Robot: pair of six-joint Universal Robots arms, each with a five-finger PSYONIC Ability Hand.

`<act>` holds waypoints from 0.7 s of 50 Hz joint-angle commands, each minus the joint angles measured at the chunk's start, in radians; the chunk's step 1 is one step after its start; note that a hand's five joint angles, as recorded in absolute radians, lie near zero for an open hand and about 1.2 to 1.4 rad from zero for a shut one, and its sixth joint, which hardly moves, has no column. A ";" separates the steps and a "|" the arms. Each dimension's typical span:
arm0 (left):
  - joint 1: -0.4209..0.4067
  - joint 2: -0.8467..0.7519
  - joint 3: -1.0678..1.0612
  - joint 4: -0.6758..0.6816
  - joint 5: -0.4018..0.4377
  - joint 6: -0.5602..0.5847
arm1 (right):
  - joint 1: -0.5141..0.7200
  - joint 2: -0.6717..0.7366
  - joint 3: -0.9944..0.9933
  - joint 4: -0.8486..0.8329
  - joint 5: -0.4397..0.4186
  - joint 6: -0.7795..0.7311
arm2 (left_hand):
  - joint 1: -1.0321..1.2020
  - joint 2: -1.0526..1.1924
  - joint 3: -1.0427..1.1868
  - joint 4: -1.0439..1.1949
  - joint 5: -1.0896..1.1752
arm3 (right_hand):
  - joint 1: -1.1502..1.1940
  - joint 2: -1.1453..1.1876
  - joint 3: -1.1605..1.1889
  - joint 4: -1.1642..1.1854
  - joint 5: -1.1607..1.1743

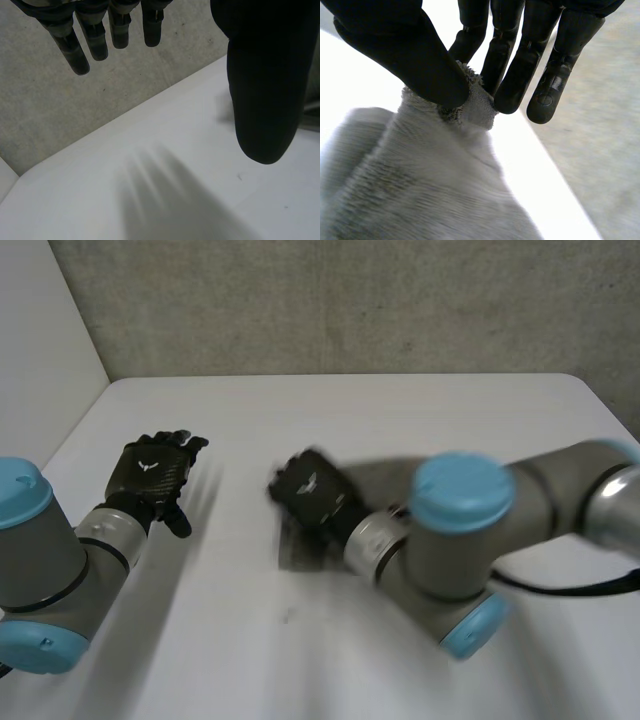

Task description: Fold the towel.

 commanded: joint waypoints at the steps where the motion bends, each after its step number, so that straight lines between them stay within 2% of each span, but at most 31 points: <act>1: -0.001 0.000 0.000 -0.001 0.000 0.000 | 0.050 0.064 0.018 0.005 0.010 -0.002 | 0.000 0.009 0.007 0.006 -0.031 | -0.736 -0.559 -0.562 -0.563 -0.552; 2: -0.001 0.000 -0.003 -0.001 0.000 0.000 | 0.049 0.047 0.024 0.008 0.028 0.005 | 0.000 0.009 0.007 0.006 -0.031 | -1.216 -1.039 -1.042 -1.043 -1.032; 5: -0.003 0.000 -0.006 0.001 0.000 0.000 | 0.044 0.011 0.030 0.011 0.058 0.008 | 0.000 0.009 0.007 0.006 -0.031 | -1.216 -1.039 -1.042 -1.043 -1.032; 7: -0.003 0.000 -0.006 0.001 0.000 0.000 | -0.031 -0.069 0.064 0.016 0.120 0.016 | 0.000 0.009 0.007 0.006 -0.031 | -1.216 -1.039 -1.042 -1.043 -1.032; 10: -0.005 0.000 -0.006 0.001 0.000 0.000 | -0.103 -0.139 0.121 0.017 0.143 0.042 | 0.000 0.009 0.007 0.006 -0.031 | -1.216 -1.039 -1.042 -1.043 -1.032; 16: -0.006 0.000 -0.008 0.001 0.000 0.000 | -0.178 -0.222 0.218 0.016 0.144 0.117 | 0.000 0.009 0.007 0.006 -0.031 | -1.216 -1.039 -1.042 -1.043 -1.032; 18: -0.006 0.000 -0.008 0.001 0.000 0.000 | -0.267 -0.264 0.289 0.016 0.141 0.162 | 0.000 0.009 0.007 0.006 -0.031 | -1.216 -1.039 -1.042 -1.043 -1.032; 22: -0.009 0.000 -0.008 0.001 0.000 0.000 | -0.335 -0.295 0.360 0.014 0.128 0.176 | 0.000 0.009 0.007 0.006 -0.031 | -1.216 -1.039 -1.042 -1.043 -1.032; 27: -0.034 0.000 -0.008 0.001 -0.001 0.000 | -0.418 -0.300 0.442 0.003 0.067 0.177 | 0.000 0.009 0.007 0.006 -0.031 | -1.216 -1.039 -1.042 -1.043 -1.032; 32: -0.044 0.000 -0.011 0.001 0.000 0.000 | -0.513 -0.286 0.521 -0.016 -0.075 0.182 | 0.000 0.009 0.007 0.006 -0.031 | -0.845 -0.668 -0.671 -0.672 -0.662; 33: -0.044 0.000 -0.014 0.001 0.000 0.000 | -0.513 -0.286 0.521 -0.017 -0.076 0.182 | 0.000 0.009 0.007 0.006 -0.031 | -0.844 -0.667 -0.670 -0.672 -0.661; 35: -0.046 0.000 -0.015 0.002 0.000 0.000 | -0.536 -0.274 0.550 -0.053 -0.114 0.185 | 0.000 0.009 0.007 0.006 -0.031 | -0.646 -0.469 -0.472 -0.473 -0.462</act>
